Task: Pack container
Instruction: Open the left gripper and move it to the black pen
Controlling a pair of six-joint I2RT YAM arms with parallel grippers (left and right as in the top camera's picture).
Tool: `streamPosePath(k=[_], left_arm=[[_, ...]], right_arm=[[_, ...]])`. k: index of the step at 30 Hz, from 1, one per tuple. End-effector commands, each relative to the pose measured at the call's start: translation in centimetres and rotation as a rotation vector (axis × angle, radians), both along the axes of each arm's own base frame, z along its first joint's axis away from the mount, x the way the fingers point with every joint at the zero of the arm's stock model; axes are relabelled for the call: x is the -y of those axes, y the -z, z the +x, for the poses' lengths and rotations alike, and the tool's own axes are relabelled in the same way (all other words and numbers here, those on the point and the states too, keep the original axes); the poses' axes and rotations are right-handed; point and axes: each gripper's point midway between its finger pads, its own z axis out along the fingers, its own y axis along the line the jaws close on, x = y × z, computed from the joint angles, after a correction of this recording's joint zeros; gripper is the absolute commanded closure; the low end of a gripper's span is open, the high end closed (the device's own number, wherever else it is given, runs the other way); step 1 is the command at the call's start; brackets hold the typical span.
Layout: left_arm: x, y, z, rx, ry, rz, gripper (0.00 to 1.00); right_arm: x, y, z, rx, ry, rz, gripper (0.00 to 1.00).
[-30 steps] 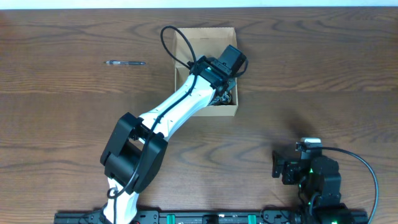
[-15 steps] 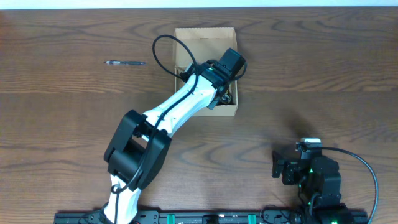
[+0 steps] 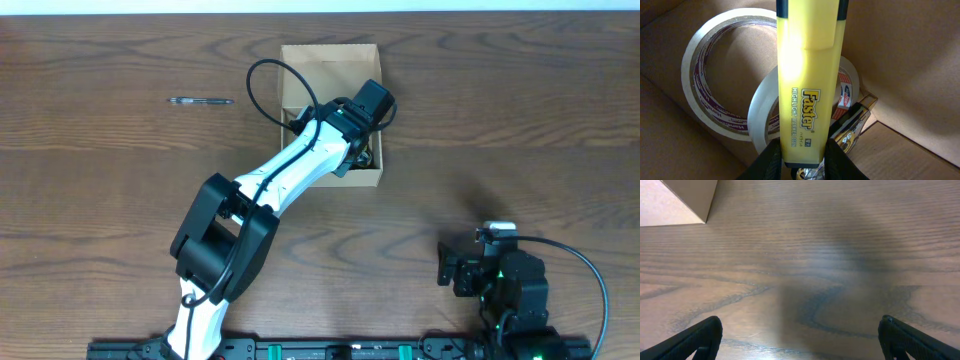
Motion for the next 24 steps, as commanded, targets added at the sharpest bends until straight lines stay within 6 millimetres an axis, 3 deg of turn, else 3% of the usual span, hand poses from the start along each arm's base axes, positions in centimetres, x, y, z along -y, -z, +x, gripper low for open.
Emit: streamPosePath(k=[1,15,24], left_arm=[[-0.2,0.2,0.4,0.001,-0.016,0.005,0.74],[-0.7,0.1,0.7,0.019,-0.025,0.027,0.48],[-0.8,-1.0,2.1,0.087,-0.044,0.025,0.42]], right_arm=[[0.3,-0.1,0.1,0.005,0.020,0.004,0.01],[0.3,-0.1,0.1,0.005,0.020,0.004,0.01],[0.3,-0.1,0.1,0.005,0.020,0.004,0.01]])
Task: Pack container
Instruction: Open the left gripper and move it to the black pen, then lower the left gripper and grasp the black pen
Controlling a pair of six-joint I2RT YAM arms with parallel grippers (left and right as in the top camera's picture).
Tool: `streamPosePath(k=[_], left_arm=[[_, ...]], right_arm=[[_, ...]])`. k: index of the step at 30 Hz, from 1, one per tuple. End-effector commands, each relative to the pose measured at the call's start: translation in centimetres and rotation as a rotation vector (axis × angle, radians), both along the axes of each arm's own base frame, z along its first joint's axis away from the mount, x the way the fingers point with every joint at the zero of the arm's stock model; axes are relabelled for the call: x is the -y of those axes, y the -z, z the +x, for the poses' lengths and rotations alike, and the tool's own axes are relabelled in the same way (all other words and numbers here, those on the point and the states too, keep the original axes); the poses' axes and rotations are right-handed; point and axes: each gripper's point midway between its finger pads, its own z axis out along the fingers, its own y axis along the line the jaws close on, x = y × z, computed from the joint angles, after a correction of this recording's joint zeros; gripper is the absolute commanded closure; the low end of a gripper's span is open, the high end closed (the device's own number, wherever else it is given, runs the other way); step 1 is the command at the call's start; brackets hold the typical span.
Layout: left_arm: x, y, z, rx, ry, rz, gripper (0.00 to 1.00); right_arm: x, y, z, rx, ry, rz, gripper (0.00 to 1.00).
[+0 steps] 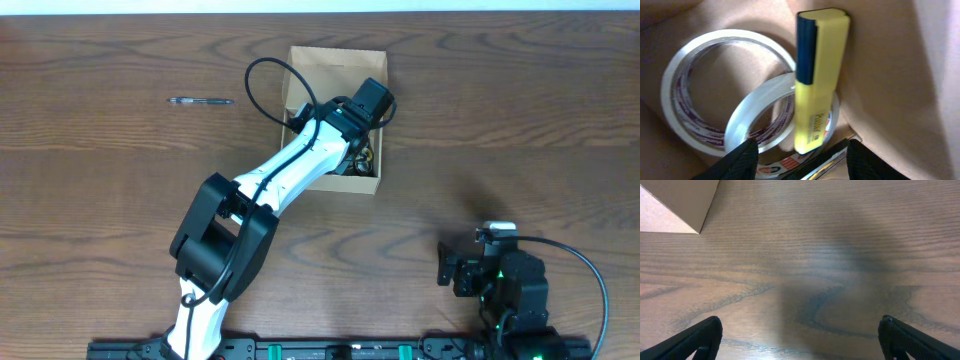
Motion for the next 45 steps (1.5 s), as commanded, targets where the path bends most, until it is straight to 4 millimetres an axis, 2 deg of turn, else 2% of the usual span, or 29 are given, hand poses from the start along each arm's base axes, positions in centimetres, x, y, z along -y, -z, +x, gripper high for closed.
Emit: streamPosePath(k=[1,5,9,12,16,19,20,21,22,23,27,30,34,38,45], left_arm=[[-0.6,-1.0,1.3,0.052,-0.030,0.018,0.42],[-1.2,-3.1,2.5,0.115,-0.046,0.029,0.42],[-2.3,-6.5,3.3,0.180,-0.077,0.062,0.42],[-3.9,-9.9,3.2,0.231,-0.108,0.109,0.41],[-7.4,-13.4,3.1,0.277,-0.172,0.158,0.33],[-11.7,-14.6,3.5,0.268,-0.256,0.176,0.31],[-13.0,-14.7,3.8,0.261,-0.283,0.176,0.26],[-14.4,-14.8,4.1,0.253,-0.313,0.175,0.21],[-16.1,-14.7,4.5,0.239,-0.352,0.169,0.10],[-17.7,-14.5,4.9,0.226,-0.387,0.158,0.03],[-22.9,-12.8,5.9,0.148,-0.500,0.088,0.04],[-26.3,-10.0,6.7,0.062,-0.569,0.030,0.05],[-27.9,-7.5,8.8,0.005,-0.536,0.014,0.04],[-28.6,-6.5,11.2,-0.015,-0.484,0.016,0.05],[-29.5,-4.2,12.0,-0.087,-0.495,-0.014,0.05]], right_arm=[[0.3,-0.1,0.1,0.005,0.020,0.004,0.01],[0.3,-0.1,0.1,0.005,0.020,0.004,0.01],[0.3,-0.1,0.1,0.005,0.020,0.004,0.01],[0.3,-0.1,0.1,0.005,0.020,0.004,0.01],[0.3,-0.1,0.1,0.005,0.020,0.004,0.01],[0.3,-0.1,0.1,0.005,0.020,0.004,0.01],[0.3,-0.1,0.1,0.005,0.020,0.004,0.01],[0.3,-0.1,0.1,0.005,0.020,0.004,0.01],[0.3,-0.1,0.1,0.005,0.020,0.004,0.01],[0.3,-0.1,0.1,0.005,0.020,0.004,0.01],[0.3,-0.1,0.1,0.005,0.020,0.004,0.01],[0.3,-0.1,0.1,0.005,0.020,0.004,0.01],[0.3,-0.1,0.1,0.005,0.020,0.004,0.01],[0.3,-0.1,0.1,0.005,0.020,0.004,0.01],[0.3,-0.1,0.1,0.005,0.020,0.004,0.01]])
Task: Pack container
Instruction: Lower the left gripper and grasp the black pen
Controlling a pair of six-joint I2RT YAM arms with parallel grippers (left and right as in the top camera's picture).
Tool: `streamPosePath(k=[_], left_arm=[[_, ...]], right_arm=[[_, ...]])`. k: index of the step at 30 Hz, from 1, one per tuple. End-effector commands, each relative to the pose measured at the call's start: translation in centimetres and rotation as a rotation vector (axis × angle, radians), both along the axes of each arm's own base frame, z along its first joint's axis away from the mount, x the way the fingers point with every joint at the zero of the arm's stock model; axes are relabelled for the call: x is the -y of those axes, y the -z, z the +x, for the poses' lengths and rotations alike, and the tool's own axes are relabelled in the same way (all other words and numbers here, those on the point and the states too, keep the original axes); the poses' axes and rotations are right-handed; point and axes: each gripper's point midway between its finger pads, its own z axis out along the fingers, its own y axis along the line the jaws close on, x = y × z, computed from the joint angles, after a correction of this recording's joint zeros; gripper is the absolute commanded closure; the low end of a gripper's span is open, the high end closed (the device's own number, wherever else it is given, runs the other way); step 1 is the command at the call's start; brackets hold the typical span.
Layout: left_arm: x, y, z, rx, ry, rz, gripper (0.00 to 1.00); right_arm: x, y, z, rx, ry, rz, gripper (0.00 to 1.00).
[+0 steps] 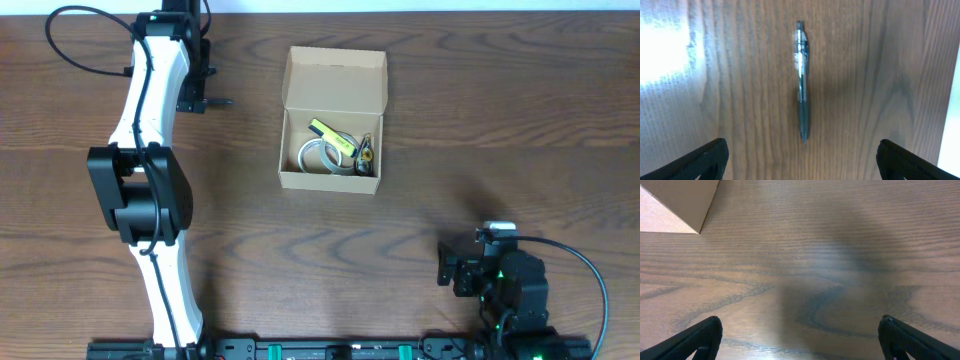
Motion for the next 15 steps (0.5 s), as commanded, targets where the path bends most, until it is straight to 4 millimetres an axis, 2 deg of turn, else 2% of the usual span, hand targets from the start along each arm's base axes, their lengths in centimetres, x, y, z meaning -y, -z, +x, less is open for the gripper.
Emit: streamPosePath(k=[1,15], left_arm=[[-0.5,0.9,0.4,-0.020,0.022,-0.028,0.05],[0.4,6.1,-0.1,-0.123,0.039,-0.089,0.05]], right_arm=[[0.3,-0.1,0.1,0.005,0.019,0.004,0.01],[0.3,-0.1,0.1,0.005,0.019,0.004,0.01]])
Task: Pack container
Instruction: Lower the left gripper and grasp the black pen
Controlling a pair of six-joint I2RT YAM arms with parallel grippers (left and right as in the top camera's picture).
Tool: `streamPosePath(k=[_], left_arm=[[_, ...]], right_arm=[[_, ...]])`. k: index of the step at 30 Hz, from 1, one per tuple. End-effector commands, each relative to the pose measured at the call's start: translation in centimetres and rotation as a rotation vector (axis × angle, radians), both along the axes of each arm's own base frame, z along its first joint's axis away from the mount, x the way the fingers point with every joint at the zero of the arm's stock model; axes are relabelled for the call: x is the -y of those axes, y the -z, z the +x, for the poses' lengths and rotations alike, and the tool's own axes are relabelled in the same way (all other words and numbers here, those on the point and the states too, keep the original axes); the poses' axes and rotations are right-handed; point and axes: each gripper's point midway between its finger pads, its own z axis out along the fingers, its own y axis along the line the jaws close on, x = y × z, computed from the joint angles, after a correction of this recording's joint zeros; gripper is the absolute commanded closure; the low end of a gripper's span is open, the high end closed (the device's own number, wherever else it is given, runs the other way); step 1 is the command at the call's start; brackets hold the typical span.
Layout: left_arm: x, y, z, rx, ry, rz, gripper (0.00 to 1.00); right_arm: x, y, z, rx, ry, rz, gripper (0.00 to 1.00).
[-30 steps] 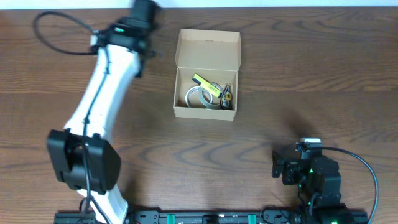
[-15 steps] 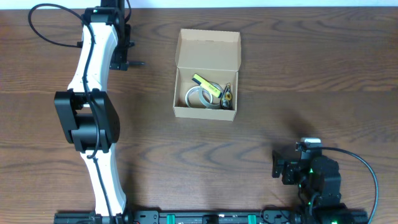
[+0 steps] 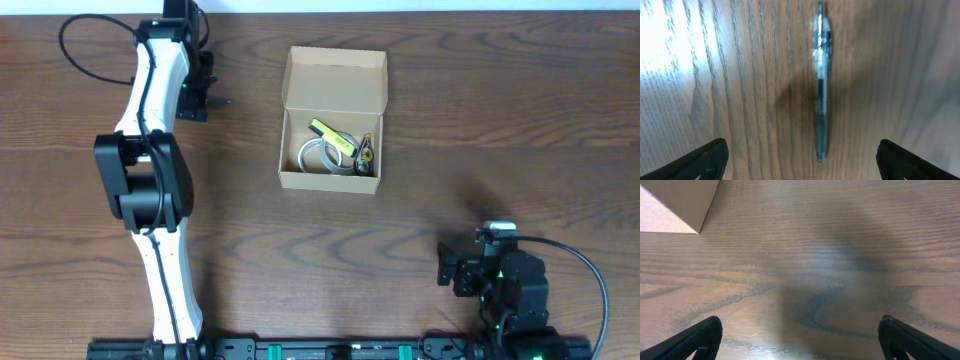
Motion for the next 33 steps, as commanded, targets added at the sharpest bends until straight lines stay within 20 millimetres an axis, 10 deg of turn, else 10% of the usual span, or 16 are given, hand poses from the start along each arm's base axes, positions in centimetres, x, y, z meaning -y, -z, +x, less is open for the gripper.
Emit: streamPosePath(k=[1,33], left_arm=[[0.3,1.3,0.0,-0.027,0.020,-0.024,0.04],[-1.6,4.1,1.2,-0.011,-0.024,-0.069,0.25]], right_arm=[[0.3,-0.1,0.1,0.005,0.020,0.004,0.01],[0.3,-0.1,0.1,0.005,0.020,0.004,0.01]])
